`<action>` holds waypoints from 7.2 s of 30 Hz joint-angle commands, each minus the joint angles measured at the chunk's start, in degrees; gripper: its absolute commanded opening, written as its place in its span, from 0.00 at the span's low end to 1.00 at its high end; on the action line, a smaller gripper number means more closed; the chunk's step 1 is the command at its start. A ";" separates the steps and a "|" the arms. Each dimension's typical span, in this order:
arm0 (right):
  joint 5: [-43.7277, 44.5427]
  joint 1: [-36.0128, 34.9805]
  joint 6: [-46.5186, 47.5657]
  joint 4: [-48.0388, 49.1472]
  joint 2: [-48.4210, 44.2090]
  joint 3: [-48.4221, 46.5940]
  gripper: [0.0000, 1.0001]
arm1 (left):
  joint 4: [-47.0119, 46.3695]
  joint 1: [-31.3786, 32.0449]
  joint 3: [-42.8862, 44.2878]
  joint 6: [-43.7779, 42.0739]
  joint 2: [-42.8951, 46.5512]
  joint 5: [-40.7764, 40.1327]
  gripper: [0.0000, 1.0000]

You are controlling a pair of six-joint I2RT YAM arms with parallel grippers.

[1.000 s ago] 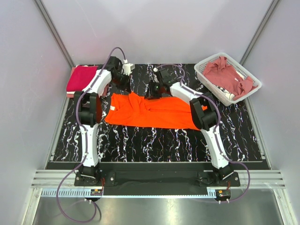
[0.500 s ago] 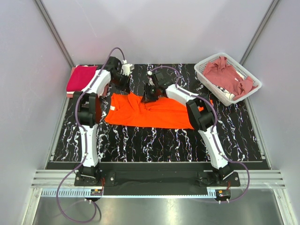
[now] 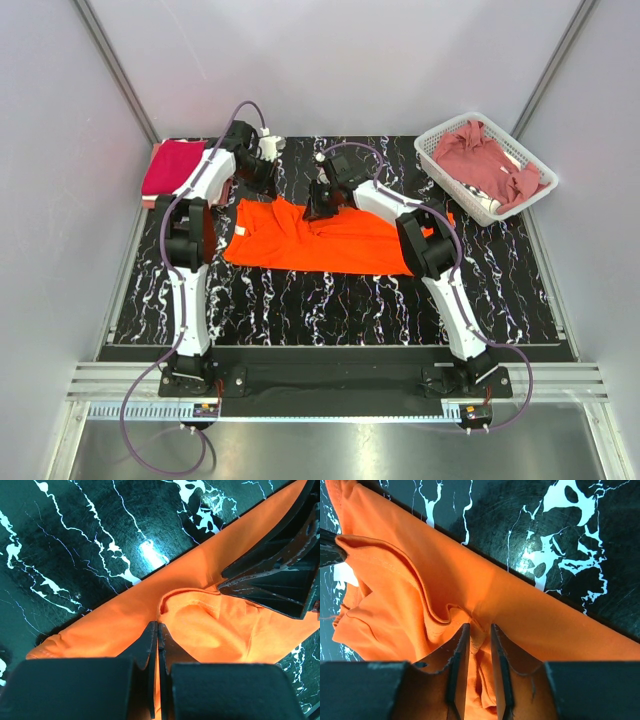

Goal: Fold and stack the t-shirts
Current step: Fold the tshirt

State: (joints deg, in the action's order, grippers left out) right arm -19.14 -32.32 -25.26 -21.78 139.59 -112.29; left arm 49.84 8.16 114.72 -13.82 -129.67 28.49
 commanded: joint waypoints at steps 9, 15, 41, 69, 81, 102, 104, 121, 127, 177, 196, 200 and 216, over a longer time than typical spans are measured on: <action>2.78 -0.38 2.31 0.25 -3.88 -0.65 0.00 | -1.15 -0.52 -0.02 0.38 3.89 -1.24 0.00; 8.14 -0.38 2.93 3.49 -10.82 5.06 0.00 | -1.42 -0.69 0.86 0.73 3.55 -3.35 0.00; 18.43 -0.29 1.26 16.59 -20.49 22.99 0.00 | -6.95 -0.78 5.08 5.56 -4.72 0.60 0.00; 3.33 -2.40 7.68 36.11 -26.21 38.11 0.00 | -20.66 -0.78 -24.97 5.21 17.25 -5.20 0.00; -0.79 -5.92 9.61 33.92 -29.28 41.89 0.17 | -21.46 -0.78 -33.68 5.39 23.05 -11.35 0.09; 5.16 -6.00 5.92 29.34 -22.96 34.69 0.22 | -23.65 2.56 -29.73 18.91 18.76 -5.91 0.24; 4.55 -6.18 6.18 29.08 -21.91 34.16 0.21 | -23.65 3.08 -28.67 19.62 18.31 -5.20 0.25; 3.05 -9.52 10.49 27.67 -23.22 37.14 0.19 | -22.52 4.93 -33.15 22.53 18.39 -8.88 0.25; 7.97 -9.61 9.70 27.67 -24.89 38.20 0.21 | -20.84 5.81 -35.79 22.70 20.50 -17.67 0.24; 31.15 -9.35 10.75 22.92 -50.63 44.87 0.25 | -21.11 5.37 -21.13 29.38 4.18 -35.97 0.25; 36.89 -9.08 8.83 17.13 -70.50 51.47 0.26 | -33.03 6.69 6.78 30.27 1.49 -16.26 0.29; 35.84 -9.17 4.62 12.82 -76.81 53.75 0.27 | -37.19 10.80 -5.54 30.69 14.93 -17.41 0.33; 39.70 -9.08 -6.12 -12.75 -109.00 61.76 0.28 | -44.75 40.69 -21.48 41.94 13.22 -16.80 0.33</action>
State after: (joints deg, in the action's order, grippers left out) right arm 17.96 -41.56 -29.30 -28.93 31.79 -49.36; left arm 7.64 47.00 90.11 24.75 -113.16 12.10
